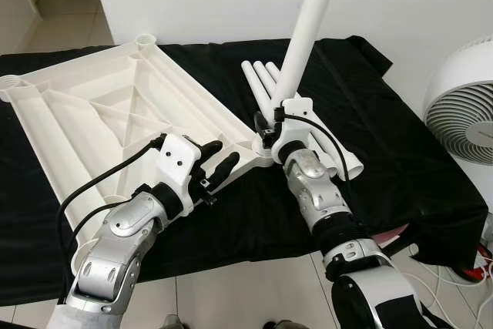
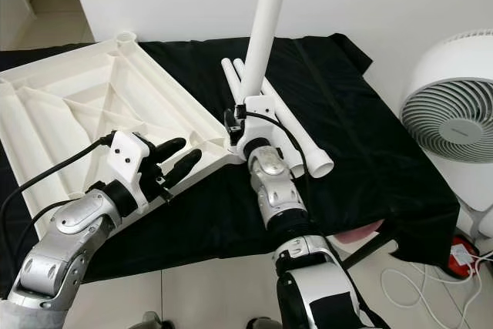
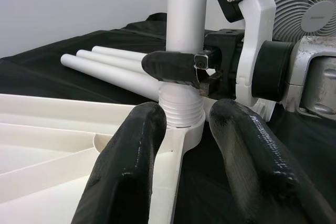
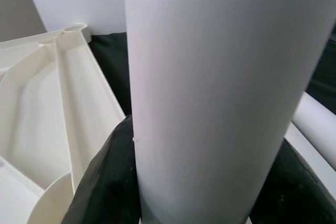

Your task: Building children table

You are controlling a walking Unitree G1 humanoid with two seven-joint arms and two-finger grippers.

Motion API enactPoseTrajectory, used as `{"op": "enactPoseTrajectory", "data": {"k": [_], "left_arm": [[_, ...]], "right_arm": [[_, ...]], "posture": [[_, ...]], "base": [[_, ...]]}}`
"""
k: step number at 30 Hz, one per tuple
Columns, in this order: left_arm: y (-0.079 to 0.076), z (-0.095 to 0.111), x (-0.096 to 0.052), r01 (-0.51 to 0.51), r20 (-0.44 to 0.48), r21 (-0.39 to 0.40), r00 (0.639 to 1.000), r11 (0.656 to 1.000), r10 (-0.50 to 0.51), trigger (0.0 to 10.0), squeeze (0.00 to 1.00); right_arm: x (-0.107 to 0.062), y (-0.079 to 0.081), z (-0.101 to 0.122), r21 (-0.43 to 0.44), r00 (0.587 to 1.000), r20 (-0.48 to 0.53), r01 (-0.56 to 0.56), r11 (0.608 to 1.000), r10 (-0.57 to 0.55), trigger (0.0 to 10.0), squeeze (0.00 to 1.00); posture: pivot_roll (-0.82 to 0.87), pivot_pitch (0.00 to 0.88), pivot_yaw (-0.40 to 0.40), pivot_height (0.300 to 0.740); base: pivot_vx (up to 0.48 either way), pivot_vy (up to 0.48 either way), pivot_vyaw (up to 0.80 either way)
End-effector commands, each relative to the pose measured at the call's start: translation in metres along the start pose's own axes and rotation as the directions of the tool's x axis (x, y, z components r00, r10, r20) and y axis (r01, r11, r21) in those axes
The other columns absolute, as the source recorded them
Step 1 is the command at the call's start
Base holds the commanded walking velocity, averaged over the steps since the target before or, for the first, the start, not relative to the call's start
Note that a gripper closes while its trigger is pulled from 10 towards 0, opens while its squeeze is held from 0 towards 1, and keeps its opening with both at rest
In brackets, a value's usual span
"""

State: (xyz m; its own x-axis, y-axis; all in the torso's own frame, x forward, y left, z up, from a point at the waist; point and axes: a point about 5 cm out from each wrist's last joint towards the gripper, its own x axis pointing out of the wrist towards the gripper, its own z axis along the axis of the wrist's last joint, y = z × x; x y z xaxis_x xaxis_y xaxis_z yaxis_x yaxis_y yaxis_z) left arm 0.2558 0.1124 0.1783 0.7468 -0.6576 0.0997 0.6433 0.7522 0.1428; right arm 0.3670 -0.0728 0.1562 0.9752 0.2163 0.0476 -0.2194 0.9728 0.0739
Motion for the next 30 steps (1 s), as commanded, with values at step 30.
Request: {"op": "enactPoseTrajectory", "data": {"k": [30], "left_arm": [[-0.004, -0.002, 0.001, -0.015, 0.01, 0.007, 1.0, 1.0, 0.015, 10.0, 0.0]], "right_arm": [[-0.016, -0.005, -0.046, -0.164, 0.986, -0.114, 0.105, 0.981, -0.124, 10.0, 0.0]], "posture": [[0.0, 0.051, -0.035, 0.74]], "base": [[0.0, 0.0, 0.0]]}}
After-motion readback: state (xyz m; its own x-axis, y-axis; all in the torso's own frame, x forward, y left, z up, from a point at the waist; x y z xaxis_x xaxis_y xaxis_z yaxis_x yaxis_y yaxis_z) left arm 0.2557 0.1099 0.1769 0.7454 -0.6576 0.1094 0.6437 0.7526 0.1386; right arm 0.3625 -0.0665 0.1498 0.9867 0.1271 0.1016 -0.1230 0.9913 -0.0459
